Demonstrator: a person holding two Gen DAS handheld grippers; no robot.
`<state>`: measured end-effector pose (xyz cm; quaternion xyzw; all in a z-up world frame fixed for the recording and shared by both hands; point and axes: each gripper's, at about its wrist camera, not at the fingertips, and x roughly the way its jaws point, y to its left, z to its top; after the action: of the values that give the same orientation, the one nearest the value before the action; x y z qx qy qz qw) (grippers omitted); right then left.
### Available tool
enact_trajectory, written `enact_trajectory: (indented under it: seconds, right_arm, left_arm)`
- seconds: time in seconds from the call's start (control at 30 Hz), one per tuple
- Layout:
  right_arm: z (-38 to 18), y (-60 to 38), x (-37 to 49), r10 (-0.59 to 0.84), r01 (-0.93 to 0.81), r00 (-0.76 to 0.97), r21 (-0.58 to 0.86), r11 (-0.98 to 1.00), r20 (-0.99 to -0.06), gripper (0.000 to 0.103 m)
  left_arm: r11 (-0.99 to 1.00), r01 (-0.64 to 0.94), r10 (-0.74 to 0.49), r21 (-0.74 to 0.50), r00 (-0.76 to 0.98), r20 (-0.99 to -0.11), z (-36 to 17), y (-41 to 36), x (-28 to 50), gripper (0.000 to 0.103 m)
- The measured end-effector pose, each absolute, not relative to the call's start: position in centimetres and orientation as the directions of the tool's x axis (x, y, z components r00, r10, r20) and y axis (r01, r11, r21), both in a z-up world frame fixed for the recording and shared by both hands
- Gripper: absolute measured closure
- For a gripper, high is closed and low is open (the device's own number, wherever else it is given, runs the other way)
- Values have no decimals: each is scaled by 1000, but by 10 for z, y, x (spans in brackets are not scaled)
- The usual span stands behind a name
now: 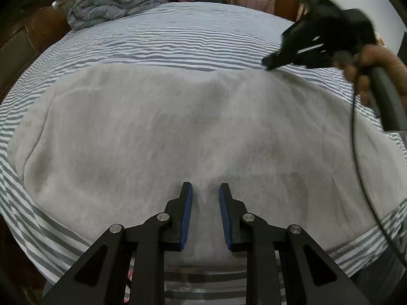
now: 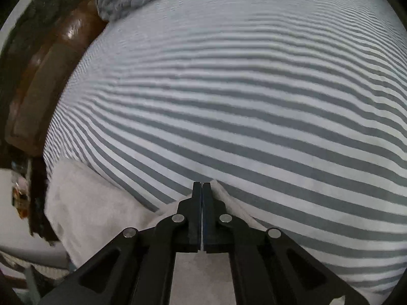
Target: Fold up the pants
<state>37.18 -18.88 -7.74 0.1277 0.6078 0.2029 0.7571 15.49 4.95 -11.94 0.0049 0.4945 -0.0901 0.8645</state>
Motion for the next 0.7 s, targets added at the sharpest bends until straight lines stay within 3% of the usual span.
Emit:
enact_trajectory:
  seconds: [0.2, 0.4, 0.57, 0.7]
  right_arm:
    - [-6, -281, 297, 484, -64, 346, 495, 867, -804, 78]
    - [30, -445, 164, 287, 243, 462, 431, 869, -839, 75]
    - [25, -557, 45, 157, 521, 507, 446, 728, -848, 73]
    - [-8, -612, -23, 152, 637, 528, 508, 580, -836, 72]
  left_arm:
    - [975, 199, -191, -99, 521, -832, -95, 38, 148, 78]
    - [932, 354, -275, -82, 539, -796, -72, -11, 122, 64]
    - [882, 456, -349, -119, 463, -815, -75, -63, 115, 64]
    - [868, 479, -348, -131, 400, -848, -86, -94, 116, 64]
